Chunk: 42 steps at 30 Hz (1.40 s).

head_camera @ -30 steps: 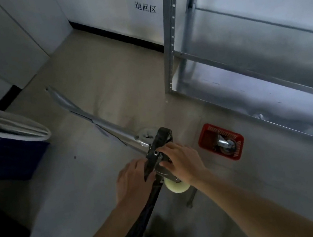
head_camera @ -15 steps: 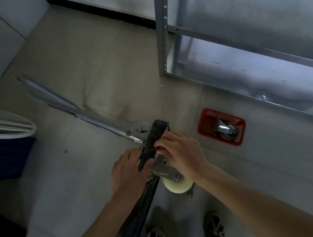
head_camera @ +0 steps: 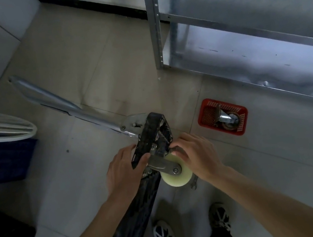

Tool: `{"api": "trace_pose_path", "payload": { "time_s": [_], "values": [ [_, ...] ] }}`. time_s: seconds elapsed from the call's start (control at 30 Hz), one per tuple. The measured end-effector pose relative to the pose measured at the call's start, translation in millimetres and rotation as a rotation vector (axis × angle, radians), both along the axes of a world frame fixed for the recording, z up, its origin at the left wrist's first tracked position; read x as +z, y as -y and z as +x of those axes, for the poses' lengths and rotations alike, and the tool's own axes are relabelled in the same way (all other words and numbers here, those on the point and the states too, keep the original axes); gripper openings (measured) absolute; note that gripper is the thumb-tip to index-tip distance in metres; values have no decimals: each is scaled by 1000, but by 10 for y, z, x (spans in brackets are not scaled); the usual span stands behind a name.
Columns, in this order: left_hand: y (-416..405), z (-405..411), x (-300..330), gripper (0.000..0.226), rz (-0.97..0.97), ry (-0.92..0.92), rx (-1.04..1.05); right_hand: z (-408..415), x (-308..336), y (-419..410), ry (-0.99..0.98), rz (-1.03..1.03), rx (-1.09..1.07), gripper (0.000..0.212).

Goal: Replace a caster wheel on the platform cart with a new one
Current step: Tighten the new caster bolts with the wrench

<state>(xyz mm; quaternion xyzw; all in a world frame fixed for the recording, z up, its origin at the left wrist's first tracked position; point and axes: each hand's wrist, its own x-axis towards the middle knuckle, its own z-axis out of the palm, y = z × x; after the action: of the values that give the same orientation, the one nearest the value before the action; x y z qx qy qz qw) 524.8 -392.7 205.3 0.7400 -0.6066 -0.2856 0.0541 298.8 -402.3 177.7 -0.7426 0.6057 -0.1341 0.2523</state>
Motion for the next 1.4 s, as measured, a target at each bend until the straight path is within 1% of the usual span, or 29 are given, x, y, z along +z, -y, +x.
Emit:
{"api": "trace_pose_path", "payload": {
  "time_s": [0.17,0.47,0.6,0.73,0.83,1.23,1.4],
  "values": [
    [-11,27,-48,70,3,-29,22,2,-57,-12,23,35,-41,15],
    [27,117,-107,73,35,-95,34,31,-118,14,36,54,-40,17],
    [55,155,-134,73,46,-112,4,50,-149,39,28,62,-31,17],
    [81,189,-163,67,56,-102,-35,70,-155,72,23,74,-26,17],
    [106,214,-172,70,68,-112,-52,94,-152,90,19,87,-21,17],
    [146,355,-278,91,148,-237,-70,225,-201,137,25,140,-61,14],
    [195,432,-377,94,242,-395,-12,263,-244,179,30,166,-74,13]
  ]
}}
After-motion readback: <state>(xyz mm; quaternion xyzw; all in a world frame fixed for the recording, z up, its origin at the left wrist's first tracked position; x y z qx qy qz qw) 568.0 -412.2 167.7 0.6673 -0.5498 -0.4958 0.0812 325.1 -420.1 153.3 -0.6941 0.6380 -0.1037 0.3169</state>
